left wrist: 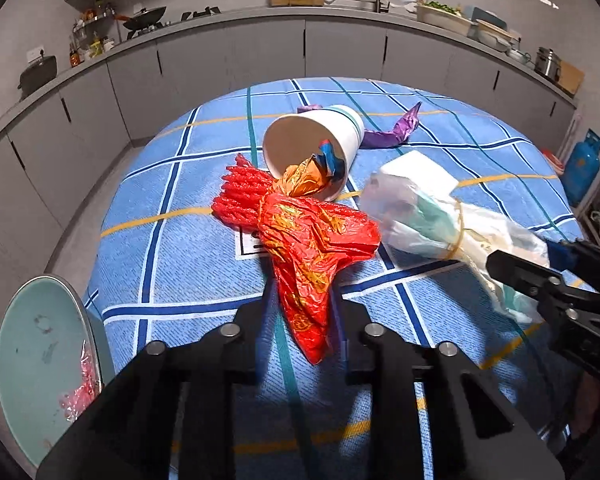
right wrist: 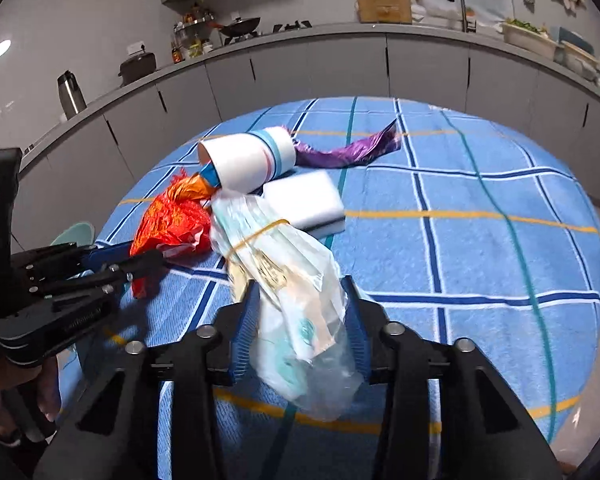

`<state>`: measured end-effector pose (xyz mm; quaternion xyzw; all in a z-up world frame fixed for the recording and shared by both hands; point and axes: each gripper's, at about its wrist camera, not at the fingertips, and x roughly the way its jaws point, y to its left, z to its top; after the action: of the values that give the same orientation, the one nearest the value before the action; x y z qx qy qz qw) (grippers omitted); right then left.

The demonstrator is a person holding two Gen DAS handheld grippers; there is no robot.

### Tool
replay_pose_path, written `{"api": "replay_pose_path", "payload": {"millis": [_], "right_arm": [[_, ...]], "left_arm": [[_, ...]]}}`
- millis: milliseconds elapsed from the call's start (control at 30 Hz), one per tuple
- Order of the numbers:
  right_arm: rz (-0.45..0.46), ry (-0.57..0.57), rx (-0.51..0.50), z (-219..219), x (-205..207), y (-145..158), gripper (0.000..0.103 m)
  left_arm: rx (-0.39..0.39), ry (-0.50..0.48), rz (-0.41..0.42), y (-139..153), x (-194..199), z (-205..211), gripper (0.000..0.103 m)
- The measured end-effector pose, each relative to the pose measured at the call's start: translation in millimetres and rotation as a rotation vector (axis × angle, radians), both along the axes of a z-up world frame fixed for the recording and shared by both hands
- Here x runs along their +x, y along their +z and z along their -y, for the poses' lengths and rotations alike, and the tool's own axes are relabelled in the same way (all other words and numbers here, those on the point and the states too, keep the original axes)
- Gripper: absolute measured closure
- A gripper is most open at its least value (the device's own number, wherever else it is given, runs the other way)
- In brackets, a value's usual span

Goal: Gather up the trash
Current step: 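Grasp the red foil wrapper with the left gripper while the right holds the clear bag, then carry the red wrapper and clear bag over the teal bucket with both grippers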

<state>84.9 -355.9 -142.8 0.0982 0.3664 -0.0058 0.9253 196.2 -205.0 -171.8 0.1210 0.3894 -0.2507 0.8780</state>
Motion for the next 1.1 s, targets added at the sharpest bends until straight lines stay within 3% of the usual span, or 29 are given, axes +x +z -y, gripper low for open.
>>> {"api": "replay_pose_path", "payload": {"millis": [200,433,1100], "right_arm": [[0.023,0.007,-0.002,-4,-8,6,0.090],[0.087,-0.014,-0.008,-9,-24,26,0.091],[0.198,-0.026,-0.032,-32,-44,66,0.091]], "left_arm": [[-0.020,-0.011,0.052,16,-13,-8,0.086],[-0.031,0.009,0.126,41,-33,-23,0.087],[-0.085,0.091,0.199,77,-71,-82,0.087]]}}
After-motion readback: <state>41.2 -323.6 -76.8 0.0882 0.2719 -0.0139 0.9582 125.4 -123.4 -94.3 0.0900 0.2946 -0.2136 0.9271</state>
